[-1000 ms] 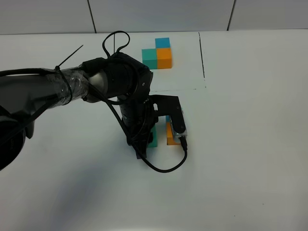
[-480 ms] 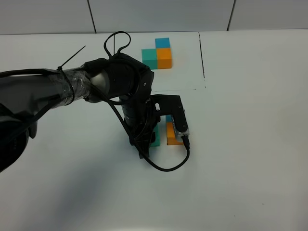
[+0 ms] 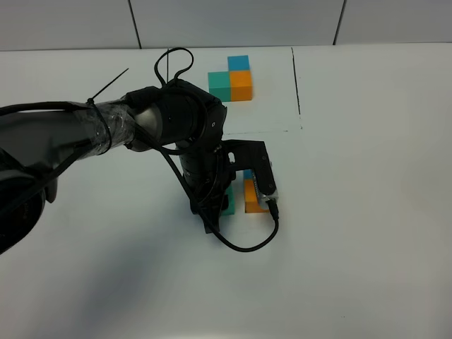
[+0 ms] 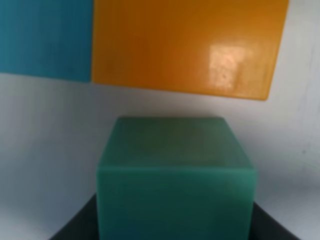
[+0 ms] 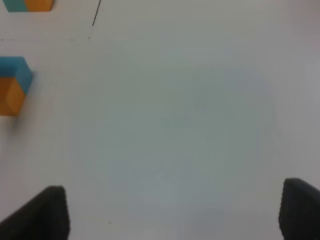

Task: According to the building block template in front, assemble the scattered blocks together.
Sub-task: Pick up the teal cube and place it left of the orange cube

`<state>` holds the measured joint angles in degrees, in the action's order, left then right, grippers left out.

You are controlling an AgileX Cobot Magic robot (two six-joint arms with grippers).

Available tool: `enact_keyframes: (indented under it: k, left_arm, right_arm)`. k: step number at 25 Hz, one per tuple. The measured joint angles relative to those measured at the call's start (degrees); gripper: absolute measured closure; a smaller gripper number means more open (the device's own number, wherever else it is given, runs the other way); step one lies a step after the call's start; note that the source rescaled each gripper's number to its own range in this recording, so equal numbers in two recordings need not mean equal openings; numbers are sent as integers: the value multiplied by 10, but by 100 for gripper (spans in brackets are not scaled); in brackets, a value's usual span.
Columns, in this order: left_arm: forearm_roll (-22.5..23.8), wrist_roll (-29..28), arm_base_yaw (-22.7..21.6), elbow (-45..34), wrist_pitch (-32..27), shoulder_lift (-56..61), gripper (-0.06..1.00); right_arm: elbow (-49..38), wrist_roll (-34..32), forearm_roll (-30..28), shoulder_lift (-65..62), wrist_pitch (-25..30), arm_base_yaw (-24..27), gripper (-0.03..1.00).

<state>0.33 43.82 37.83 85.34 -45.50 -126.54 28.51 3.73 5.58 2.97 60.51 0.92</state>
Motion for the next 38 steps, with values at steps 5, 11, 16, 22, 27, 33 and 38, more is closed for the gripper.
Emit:
enact_keyframes:
  k: [5,11,16,22,27,33,38]
  left_arm:
    - [-3,1,0,0,1,0,94]
    - [-24,13,0,0,25,-1,94]
    - [-28,16,0,0,27,-2,94]
    - [-29,27,0,0,27,-2,94]
    - [-39,34,0,0,34,-3,94]
    - [-41,41,0,0,36,-3,94]
    - [-41,46,0,0,36,-3,94]
  right_arm:
    - [0,0,0,0,0,0,24]
    - [0,0,0,0,0,0,24]
    - [0,0,0,0,0,0,24]
    - [0,0,0,0,0,0,24]
    - [0,0,0,0,0,0,24]
    - [0,0,0,0,0,0,24]
    - [0,0,0,0,0,0,24]
